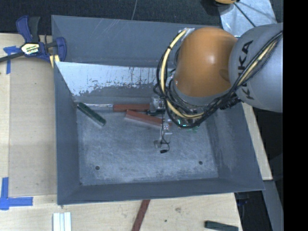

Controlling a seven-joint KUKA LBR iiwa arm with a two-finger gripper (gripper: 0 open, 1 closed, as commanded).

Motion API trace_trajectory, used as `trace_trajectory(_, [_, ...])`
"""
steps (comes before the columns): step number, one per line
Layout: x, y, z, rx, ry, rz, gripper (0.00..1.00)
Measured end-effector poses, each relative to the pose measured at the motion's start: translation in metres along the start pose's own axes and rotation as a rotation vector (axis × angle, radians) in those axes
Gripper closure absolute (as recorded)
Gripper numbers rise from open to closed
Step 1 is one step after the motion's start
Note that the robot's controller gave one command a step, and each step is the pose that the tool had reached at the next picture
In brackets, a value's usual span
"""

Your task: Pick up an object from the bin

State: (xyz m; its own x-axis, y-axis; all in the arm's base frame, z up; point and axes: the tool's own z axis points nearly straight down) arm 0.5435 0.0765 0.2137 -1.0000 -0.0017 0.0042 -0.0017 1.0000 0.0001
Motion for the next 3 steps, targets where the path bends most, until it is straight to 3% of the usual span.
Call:
trace_trajectory(1, [-0.002, 0.0, -0.004, -0.001, -0.008, 0.001, 0.0])
trace_trajectory(2, [-0.028, 0.004, 0.043, -0.002, -0.015, 0.056, 0.0])
trace_trajectory(3, [-0.047, -0.018, 0.092, -0.001, -0.009, 0.033, 0.0])
